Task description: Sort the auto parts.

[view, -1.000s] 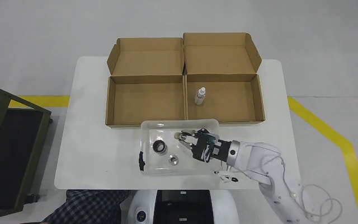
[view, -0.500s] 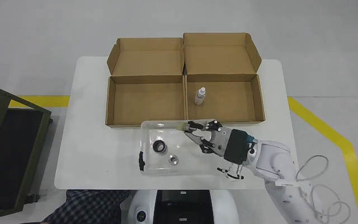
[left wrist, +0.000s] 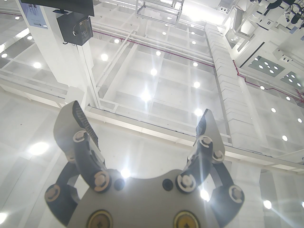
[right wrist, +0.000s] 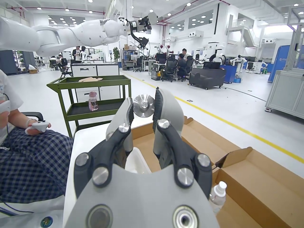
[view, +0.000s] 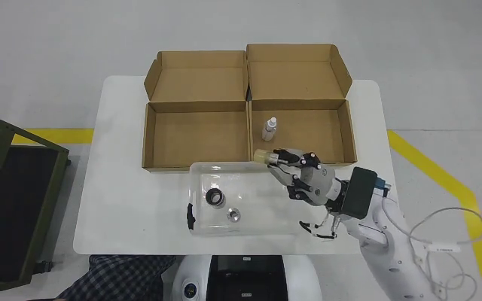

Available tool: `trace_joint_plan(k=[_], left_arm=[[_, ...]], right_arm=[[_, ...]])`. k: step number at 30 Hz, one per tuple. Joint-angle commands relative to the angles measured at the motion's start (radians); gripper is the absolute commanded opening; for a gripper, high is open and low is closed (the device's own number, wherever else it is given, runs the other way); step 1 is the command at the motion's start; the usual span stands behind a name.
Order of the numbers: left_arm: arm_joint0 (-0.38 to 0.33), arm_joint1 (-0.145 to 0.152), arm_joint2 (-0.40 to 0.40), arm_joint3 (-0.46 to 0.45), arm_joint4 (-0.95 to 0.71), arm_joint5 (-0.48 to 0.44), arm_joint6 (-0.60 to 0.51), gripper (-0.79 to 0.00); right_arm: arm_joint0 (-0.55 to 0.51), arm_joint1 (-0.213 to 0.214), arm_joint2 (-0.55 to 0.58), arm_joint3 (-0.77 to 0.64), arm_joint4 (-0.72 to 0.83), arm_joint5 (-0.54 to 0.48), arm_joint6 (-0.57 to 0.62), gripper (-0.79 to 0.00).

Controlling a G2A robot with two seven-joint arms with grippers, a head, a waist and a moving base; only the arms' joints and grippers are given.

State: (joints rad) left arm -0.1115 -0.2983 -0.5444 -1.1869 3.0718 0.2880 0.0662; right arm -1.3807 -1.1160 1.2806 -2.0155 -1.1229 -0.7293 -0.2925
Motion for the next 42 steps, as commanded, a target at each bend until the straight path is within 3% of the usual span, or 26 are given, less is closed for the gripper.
trace_joint_plan(k=[1,24,32,42], left_arm=[[0.000,0.000,0.000,0.000,0.000,0.000,0.000,0.000],[0.000,0.000,0.000,0.000,0.000,0.000,0.000,0.000],[0.000,0.000,0.000,0.000,0.000,0.000,0.000,0.000],[0.000,0.000,0.000,0.000,0.000,0.000,0.000,0.000]], right_arm=[[-0.003,0.000,0.005,-0.001,0.007,0.008,-0.008,-0.785],[-0.049,-0.003,0.052,-0.007,0.022,0.034,-0.074,-0.785],[-0.047,-0.002,0.051,0.002,-0.019,0.041,-0.012,-0.785],[-0.048,-0.005,0.052,0.042,-0.100,0.146,0.052,-0.785]])
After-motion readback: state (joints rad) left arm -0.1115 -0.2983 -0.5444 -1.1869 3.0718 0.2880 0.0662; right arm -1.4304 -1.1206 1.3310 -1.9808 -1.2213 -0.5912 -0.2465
